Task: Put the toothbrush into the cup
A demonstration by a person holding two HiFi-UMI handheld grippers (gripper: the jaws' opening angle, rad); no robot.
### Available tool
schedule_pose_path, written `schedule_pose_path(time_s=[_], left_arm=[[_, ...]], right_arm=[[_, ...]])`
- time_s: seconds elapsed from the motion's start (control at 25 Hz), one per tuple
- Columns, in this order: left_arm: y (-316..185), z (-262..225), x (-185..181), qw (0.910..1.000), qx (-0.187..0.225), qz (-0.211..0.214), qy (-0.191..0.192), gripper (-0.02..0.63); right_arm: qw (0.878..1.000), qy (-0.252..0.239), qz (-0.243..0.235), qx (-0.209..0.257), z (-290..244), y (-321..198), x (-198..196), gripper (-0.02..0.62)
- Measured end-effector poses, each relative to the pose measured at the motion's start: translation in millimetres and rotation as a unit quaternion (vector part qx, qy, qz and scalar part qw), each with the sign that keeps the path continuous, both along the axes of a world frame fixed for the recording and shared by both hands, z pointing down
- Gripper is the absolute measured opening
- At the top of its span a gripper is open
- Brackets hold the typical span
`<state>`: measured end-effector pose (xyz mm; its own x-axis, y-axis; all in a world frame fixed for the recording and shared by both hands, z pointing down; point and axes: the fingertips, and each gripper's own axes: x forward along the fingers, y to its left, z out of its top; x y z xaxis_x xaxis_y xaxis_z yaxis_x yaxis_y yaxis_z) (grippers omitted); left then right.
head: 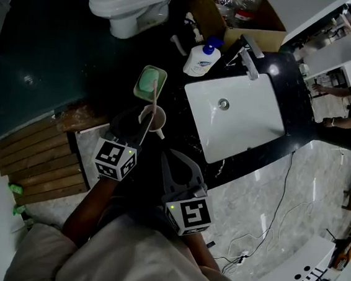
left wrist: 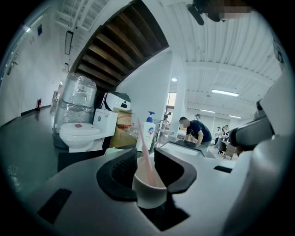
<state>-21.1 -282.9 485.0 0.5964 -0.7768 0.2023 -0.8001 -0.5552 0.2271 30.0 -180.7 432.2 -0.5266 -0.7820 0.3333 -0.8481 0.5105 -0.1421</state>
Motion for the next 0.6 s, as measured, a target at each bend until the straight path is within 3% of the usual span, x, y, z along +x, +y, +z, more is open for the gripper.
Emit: schedule_pose_path(time_s=[0.6], left_arm=[[22,-12,0,1.0000,0.009,-0.003,-0.001,0.107]], right_arm=[[1.000,-0.005,-0.005,0.021,-11,9,0,0.006]])
